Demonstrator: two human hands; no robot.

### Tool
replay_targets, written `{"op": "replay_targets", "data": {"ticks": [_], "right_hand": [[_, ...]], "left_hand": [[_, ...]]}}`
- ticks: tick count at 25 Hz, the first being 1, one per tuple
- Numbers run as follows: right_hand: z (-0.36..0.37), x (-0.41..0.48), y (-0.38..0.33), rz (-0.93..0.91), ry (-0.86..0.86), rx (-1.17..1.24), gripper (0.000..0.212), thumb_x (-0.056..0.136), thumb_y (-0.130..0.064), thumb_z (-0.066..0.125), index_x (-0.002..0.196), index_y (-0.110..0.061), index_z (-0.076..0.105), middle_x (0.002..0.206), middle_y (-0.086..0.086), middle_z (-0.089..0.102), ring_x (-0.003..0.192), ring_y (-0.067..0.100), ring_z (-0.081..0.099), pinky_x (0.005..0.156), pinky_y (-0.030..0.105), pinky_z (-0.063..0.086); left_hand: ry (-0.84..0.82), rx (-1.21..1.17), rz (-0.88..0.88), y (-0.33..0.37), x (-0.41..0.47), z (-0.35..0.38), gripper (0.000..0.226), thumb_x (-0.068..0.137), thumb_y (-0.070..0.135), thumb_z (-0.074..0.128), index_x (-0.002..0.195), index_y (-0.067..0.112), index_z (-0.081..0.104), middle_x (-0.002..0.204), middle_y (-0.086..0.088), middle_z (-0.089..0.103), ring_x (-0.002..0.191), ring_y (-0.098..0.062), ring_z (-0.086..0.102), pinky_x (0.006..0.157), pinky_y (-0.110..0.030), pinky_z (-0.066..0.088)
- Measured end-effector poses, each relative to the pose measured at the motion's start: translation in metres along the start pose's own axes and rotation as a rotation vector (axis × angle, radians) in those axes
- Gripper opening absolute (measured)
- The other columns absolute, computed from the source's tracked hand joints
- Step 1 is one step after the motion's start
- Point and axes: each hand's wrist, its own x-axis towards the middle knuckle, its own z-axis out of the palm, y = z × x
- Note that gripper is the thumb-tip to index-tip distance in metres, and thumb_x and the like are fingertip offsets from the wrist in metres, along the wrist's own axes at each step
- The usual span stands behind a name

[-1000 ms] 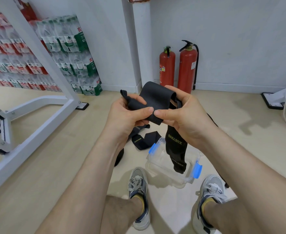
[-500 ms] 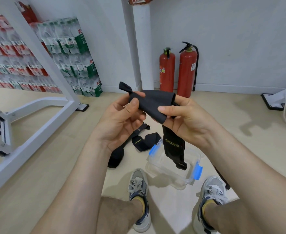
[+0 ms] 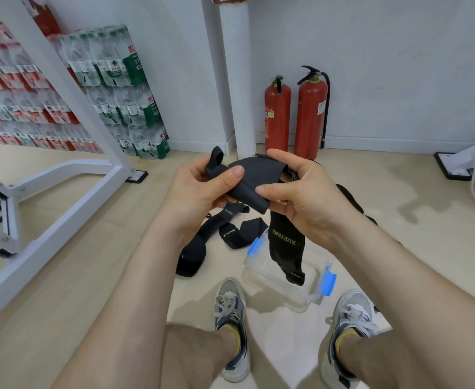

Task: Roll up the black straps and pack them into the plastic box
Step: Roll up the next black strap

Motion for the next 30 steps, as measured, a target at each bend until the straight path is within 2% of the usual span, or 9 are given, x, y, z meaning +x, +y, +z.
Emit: {"op": "replay_targets", "data": {"ticks": [3, 6, 10, 13, 16, 20, 24, 26, 30], "right_hand": [[0.003, -0.002, 0.001, -0.053, 0.053, -0.166, 0.073, 0.081, 0.020, 0.063, 0.144, -0.012, 0.046, 0.111, 0.001, 0.061, 0.084, 0.021, 0.073, 0.082, 0.038, 0.061], [0.005, -0.003, 0.000, -0.057, 0.050, -0.132, 0.070, 0.082, 0.019, 0.062, 0.143, -0.009, 0.046, 0.105, 0.004, 0.061, 0.059, 0.006, 0.067, 0.062, 0.022, 0.058], [0.004, -0.002, 0.003, -0.040, 0.013, -0.089, 0.080, 0.075, 0.013, 0.075, 0.145, -0.009, 0.044, 0.126, 0.011, 0.061, 0.099, 0.024, 0.072, 0.084, 0.043, 0.060], [0.001, 0.000, -0.001, 0.029, -0.006, 0.023, 0.072, 0.077, 0.014, 0.071, 0.141, -0.006, 0.047, 0.124, 0.015, 0.062, 0.094, 0.025, 0.073, 0.075, 0.037, 0.062], [-0.003, 0.000, -0.007, 0.104, -0.043, 0.174, 0.059, 0.081, 0.014, 0.064, 0.137, -0.001, 0.051, 0.114, 0.015, 0.064, 0.086, 0.026, 0.072, 0.068, 0.035, 0.062], [-0.003, -0.002, -0.004, 0.137, -0.100, 0.182, 0.054, 0.083, 0.014, 0.061, 0.134, -0.003, 0.053, 0.125, 0.021, 0.061, 0.096, 0.039, 0.071, 0.069, 0.037, 0.062], [-0.001, 0.000, -0.003, 0.102, -0.037, 0.110, 0.028, 0.093, -0.009, 0.063, 0.121, -0.008, 0.066, 0.101, 0.009, 0.071, 0.075, 0.015, 0.072, 0.070, 0.037, 0.061], [-0.002, 0.003, -0.004, 0.094, 0.034, 0.095, 0.020, 0.098, -0.013, 0.057, 0.112, -0.010, 0.071, 0.096, 0.007, 0.073, 0.077, 0.014, 0.071, 0.064, 0.031, 0.060], [-0.003, 0.004, -0.001, -0.030, 0.054, -0.108, 0.033, 0.098, 0.005, 0.049, 0.115, -0.014, 0.070, 0.107, 0.005, 0.073, 0.086, 0.017, 0.074, 0.062, 0.029, 0.060]], "left_hand": [[0.065, 0.143, 0.033, 0.000, -0.001, 0.006, 0.020, 0.084, 0.016, 0.077, 0.077, 0.016, 0.058, 0.063, 0.002, 0.064, 0.051, -0.012, 0.057, 0.047, -0.020, 0.041], [0.137, 0.123, 0.048, 0.000, -0.001, 0.011, 0.023, 0.083, 0.011, 0.078, 0.077, 0.017, 0.056, 0.063, 0.001, 0.063, 0.049, -0.014, 0.056, 0.047, -0.023, 0.045], [0.173, 0.081, 0.021, -0.003, -0.001, 0.013, 0.026, 0.084, 0.006, 0.076, 0.081, 0.017, 0.052, 0.065, -0.002, 0.060, 0.046, -0.017, 0.054, 0.043, -0.024, 0.046], [-0.036, -0.159, -0.090, -0.001, -0.003, 0.005, 0.020, 0.078, 0.012, 0.080, 0.083, 0.018, 0.061, 0.066, 0.000, 0.063, 0.046, -0.012, 0.054, 0.044, -0.018, 0.046], [-0.281, -0.373, -0.104, -0.003, -0.004, -0.006, 0.038, 0.058, 0.022, 0.093, 0.091, 0.021, 0.073, 0.080, -0.003, 0.068, 0.058, -0.011, 0.063, 0.058, -0.018, 0.054], [-0.295, -0.314, -0.011, -0.008, 0.002, -0.005, 0.034, 0.054, 0.035, 0.092, 0.080, 0.021, 0.075, 0.082, 0.000, 0.072, 0.071, -0.012, 0.068, 0.065, -0.020, 0.054], [-0.265, -0.223, -0.021, -0.007, 0.002, -0.012, 0.041, 0.049, 0.048, 0.095, 0.077, 0.023, 0.076, 0.082, 0.005, 0.070, 0.077, -0.010, 0.065, 0.067, -0.020, 0.052], [-0.282, -0.135, -0.043, -0.006, -0.001, -0.014, 0.031, 0.058, 0.042, 0.092, 0.076, 0.025, 0.074, 0.077, 0.007, 0.067, 0.074, -0.009, 0.063, 0.067, -0.020, 0.051], [-0.223, -0.031, -0.098, -0.001, -0.007, -0.005, 0.016, 0.084, 0.024, 0.076, 0.084, 0.013, 0.065, 0.077, 0.004, 0.072, 0.071, -0.008, 0.070, 0.063, -0.018, 0.053]]}}
